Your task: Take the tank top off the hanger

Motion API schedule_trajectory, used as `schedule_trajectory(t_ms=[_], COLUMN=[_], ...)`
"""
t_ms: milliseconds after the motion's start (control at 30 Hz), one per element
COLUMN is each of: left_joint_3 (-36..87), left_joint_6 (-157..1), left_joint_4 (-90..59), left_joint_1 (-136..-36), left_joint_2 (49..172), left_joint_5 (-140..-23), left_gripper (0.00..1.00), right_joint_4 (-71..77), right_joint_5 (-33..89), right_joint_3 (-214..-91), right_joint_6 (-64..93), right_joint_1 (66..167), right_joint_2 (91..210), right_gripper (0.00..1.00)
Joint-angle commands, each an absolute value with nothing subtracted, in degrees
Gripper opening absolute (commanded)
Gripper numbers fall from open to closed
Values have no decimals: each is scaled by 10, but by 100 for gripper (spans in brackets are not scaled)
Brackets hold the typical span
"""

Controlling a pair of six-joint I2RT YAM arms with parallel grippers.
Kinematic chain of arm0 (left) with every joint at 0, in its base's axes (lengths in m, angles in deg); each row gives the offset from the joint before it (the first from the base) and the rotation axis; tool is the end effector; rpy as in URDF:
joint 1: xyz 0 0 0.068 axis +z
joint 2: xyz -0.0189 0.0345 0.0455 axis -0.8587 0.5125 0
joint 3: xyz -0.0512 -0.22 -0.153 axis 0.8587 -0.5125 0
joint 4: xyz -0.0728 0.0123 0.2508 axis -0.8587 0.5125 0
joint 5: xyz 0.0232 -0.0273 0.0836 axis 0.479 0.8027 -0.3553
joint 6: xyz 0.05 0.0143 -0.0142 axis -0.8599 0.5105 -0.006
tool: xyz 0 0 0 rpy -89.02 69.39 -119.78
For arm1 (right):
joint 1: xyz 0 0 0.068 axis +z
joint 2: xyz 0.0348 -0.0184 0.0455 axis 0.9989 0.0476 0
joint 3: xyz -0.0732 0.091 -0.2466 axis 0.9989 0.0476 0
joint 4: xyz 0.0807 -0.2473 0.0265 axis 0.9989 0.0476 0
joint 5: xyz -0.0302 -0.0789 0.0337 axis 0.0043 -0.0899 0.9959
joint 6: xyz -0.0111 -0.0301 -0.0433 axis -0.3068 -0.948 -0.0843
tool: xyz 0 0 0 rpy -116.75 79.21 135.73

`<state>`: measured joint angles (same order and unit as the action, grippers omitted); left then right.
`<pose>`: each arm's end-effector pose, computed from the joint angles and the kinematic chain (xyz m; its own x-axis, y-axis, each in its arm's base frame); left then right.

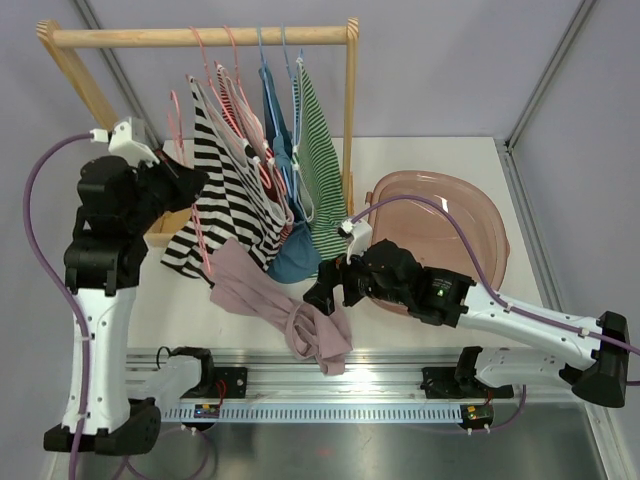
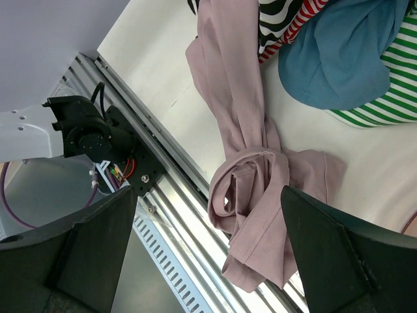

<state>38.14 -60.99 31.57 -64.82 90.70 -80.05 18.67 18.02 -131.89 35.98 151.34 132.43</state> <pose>0.1566 -0.0214 0.4761 -0.3487 -0.4429 -0.8260 0.1017 0.8582 -0.5031 0.1119 0.2265 0.3285 -0.5745 -0.1039 -0.8119 -0.6914 0.5925 0.4133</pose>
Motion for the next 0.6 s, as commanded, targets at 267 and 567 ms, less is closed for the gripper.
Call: schedule_trajectory(t_ms=[267,567], left_joint_3=[494,615], left_joint_6=[-461,-446], left_joint_4=[79,86], left_joint_1=[-405,-387], left_joint_2=[1068,1169], left_joint_5=[-366,-368], left_gripper=[0,0], right_joint_4=[171,166], right_joint_5=[166,185], right_joint_3=[-1304,-1304], right_joint_6=[354,346], right_joint_1=[1518,1517], right_joint_2=[1317,1341], right_gripper=[100,100])
